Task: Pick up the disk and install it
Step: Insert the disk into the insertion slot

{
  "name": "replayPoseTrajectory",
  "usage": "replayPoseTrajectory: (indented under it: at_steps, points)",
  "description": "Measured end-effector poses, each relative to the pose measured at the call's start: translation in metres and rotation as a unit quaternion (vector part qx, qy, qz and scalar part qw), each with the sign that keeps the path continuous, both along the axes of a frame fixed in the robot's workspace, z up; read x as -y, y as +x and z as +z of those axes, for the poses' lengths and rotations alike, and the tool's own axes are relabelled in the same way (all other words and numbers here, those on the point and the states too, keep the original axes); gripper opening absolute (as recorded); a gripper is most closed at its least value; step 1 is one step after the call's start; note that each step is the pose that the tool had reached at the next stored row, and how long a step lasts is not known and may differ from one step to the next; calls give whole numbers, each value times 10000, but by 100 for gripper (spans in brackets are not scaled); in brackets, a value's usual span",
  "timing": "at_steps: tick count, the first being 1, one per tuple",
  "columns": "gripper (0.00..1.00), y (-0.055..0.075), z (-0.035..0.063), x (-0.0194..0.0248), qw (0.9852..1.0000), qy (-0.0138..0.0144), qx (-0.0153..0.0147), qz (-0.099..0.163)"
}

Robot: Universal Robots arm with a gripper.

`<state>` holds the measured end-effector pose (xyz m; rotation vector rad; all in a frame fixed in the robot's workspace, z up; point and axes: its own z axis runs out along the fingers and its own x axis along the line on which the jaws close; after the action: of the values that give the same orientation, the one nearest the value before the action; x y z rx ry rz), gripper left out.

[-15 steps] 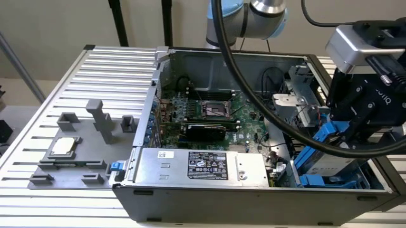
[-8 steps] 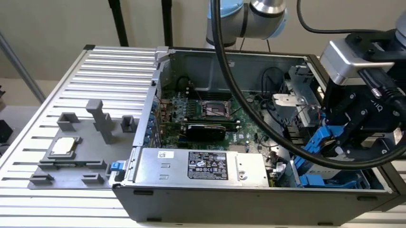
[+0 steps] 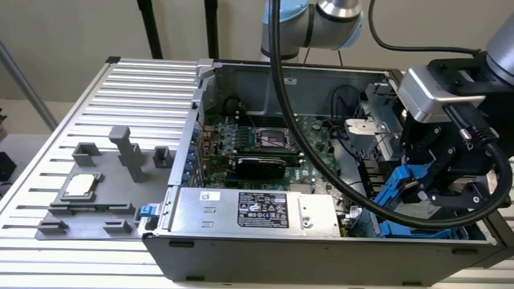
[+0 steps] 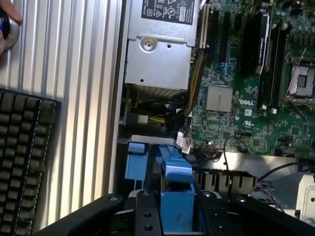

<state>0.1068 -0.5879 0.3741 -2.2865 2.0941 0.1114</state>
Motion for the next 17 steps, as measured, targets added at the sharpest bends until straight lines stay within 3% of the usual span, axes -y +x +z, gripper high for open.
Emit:
replayPoseTrajectory:
  at_steps: [6, 15, 16, 17]
  points:
    - [0, 0, -81, -2, 9999, 18, 1, 131]
    - [0, 2, -94, -4, 9999, 31, 2, 157]
    - [100, 2, -93, -4, 9999, 29, 2, 157]
    - [100, 2, -91, -3, 9999, 26, 1, 157]
